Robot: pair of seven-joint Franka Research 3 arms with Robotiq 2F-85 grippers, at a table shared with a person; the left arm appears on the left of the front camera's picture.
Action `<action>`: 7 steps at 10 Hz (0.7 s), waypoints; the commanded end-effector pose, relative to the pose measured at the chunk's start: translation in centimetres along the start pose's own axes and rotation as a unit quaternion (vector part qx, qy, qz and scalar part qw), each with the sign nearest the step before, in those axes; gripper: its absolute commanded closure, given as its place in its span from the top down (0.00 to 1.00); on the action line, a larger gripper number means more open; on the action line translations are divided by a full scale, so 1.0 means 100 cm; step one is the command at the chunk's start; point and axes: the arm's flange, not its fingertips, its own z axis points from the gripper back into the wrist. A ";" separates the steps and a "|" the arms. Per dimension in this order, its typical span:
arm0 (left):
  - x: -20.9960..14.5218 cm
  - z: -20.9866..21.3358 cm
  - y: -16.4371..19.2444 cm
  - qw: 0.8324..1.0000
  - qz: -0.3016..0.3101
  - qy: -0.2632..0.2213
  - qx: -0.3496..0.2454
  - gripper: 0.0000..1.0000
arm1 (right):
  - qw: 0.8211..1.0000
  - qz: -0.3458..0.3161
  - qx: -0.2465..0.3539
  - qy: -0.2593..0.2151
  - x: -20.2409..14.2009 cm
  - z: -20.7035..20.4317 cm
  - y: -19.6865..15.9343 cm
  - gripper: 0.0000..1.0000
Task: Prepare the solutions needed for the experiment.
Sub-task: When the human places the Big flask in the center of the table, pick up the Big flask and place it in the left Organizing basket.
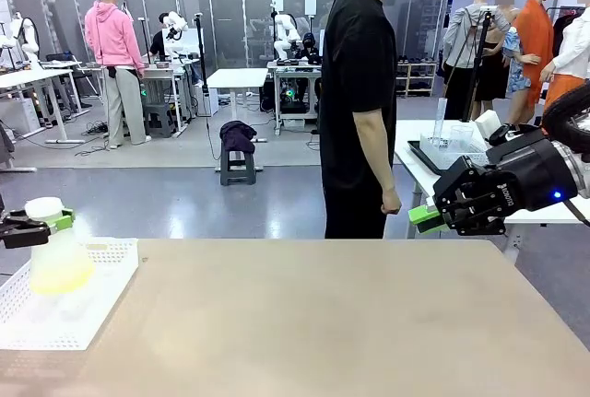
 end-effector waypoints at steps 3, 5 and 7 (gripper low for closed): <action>0.000 0.000 0.000 1.000 0.000 0.000 0.000 0.00 | 1.000 0.008 0.009 -0.003 0.001 -0.001 0.000 0.23; 0.000 0.000 0.000 1.000 0.000 0.000 0.000 0.00 | 1.000 0.008 0.009 -0.003 0.001 -0.001 0.000 0.23; -0.006 -0.001 0.000 1.000 -0.001 0.000 0.000 0.24 | 1.000 0.008 0.009 -0.003 0.001 -0.001 0.000 0.23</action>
